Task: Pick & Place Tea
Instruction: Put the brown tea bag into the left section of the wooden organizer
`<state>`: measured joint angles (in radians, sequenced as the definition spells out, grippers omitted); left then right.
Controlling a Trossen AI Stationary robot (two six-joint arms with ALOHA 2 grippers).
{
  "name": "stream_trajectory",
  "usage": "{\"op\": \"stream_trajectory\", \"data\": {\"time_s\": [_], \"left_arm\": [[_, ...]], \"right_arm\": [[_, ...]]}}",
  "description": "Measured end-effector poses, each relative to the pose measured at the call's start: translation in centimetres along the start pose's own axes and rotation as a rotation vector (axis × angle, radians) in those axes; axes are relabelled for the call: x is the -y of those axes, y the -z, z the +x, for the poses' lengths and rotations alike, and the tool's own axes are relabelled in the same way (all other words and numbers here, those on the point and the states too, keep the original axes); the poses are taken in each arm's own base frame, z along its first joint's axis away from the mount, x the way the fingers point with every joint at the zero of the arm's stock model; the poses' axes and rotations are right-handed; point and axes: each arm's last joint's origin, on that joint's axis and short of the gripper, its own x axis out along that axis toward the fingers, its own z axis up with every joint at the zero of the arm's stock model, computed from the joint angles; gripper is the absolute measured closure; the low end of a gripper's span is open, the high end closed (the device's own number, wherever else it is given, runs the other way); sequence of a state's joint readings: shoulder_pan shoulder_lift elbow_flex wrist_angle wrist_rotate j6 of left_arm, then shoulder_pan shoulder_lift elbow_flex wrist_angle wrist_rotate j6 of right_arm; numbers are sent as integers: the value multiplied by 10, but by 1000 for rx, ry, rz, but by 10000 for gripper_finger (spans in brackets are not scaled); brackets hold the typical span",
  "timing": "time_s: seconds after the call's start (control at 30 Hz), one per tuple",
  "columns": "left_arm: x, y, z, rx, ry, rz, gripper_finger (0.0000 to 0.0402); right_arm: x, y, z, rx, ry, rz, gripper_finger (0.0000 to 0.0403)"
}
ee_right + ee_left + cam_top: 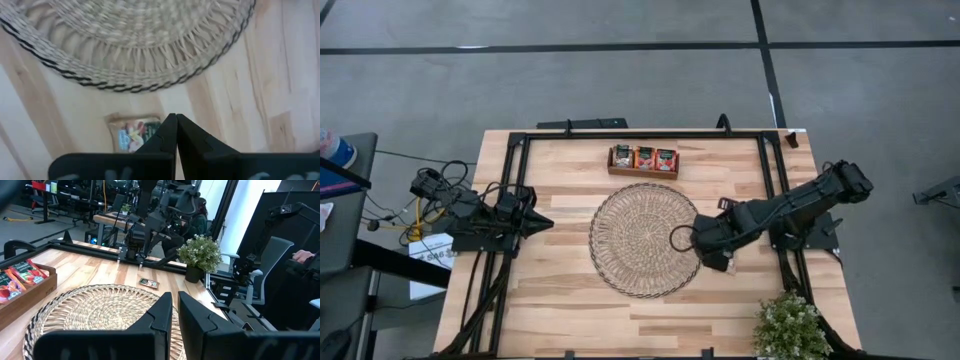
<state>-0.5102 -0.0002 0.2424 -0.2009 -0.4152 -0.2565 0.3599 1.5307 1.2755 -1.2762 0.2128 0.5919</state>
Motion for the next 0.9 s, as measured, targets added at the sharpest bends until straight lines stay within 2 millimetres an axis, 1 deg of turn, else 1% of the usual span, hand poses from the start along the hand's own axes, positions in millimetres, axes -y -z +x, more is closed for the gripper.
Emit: {"op": "stream_trajectory", "data": {"time_s": [0.13, 0.27, 0.37, 0.53, 0.6, 0.73, 0.8, 0.9], "left_arm": [[0, 0, 0, 0, 0, 0, 380], [0, 0, 0, 0, 0, 1, 380], [0, 0, 0, 0, 0, 1, 380], [0, 0, 0, 0, 0, 1, 380], [0, 0, 0, 0, 0, 1, 380], [0, 0, 0, 0, 0, 1, 380], [0, 0, 0, 0, 0, 1, 380], [0, 0, 0, 0, 0, 0, 380]], "right_arm": [[3, 2, 0, -39, -1, -9, 403], [1, 3, 0, -77, -61, -13, 392], [0, 3, 0, -85, -74, 2, 364], [-3, 6, 1, -85, -73, 10, 291], [-7, 10, 6, -90, -72, -12, 260], [-12, 29, 29, -158, -20, -47, 209], [-13, 36, 39, -166, 14, -59, 198], [-13, 40, 48, -120, 62, -80, 196]]}}
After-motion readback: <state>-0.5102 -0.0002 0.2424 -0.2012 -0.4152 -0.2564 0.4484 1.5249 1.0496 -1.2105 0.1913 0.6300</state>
